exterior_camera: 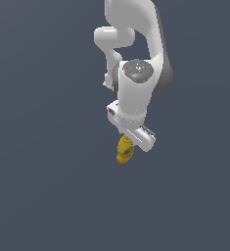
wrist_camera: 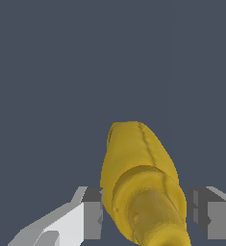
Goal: Pick up the object and move it to a goal position.
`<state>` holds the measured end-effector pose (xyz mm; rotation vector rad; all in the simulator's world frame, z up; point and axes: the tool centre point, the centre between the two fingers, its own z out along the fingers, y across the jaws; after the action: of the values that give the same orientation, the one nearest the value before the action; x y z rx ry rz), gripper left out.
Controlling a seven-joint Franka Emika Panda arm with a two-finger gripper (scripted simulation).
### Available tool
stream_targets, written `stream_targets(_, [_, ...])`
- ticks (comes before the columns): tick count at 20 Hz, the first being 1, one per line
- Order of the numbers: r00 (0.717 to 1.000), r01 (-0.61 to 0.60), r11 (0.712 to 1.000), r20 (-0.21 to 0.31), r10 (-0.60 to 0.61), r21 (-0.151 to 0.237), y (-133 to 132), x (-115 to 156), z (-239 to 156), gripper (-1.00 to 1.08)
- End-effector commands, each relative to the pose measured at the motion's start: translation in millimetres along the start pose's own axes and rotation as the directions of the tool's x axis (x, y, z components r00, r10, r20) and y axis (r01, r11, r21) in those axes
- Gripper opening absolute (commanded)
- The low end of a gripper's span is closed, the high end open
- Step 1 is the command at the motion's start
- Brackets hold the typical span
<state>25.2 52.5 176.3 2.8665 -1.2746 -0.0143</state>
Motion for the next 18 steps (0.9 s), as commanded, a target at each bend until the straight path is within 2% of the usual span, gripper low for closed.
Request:
stream_targets(1, [1.0,-0.001,1.0,-0.006,0.001,0.008,12.4,6.4,-11.4,-1.0])
stream_targets(6, [1.0,-0.002,1.0,-0.005,0.002,0.008,54.1,20.0,-30.8,-1.0])
stream_targets(18, [1.0,-0.002,1.0,-0.003,0.002,0.011,186.0,64.6,-93.9,-1.0])
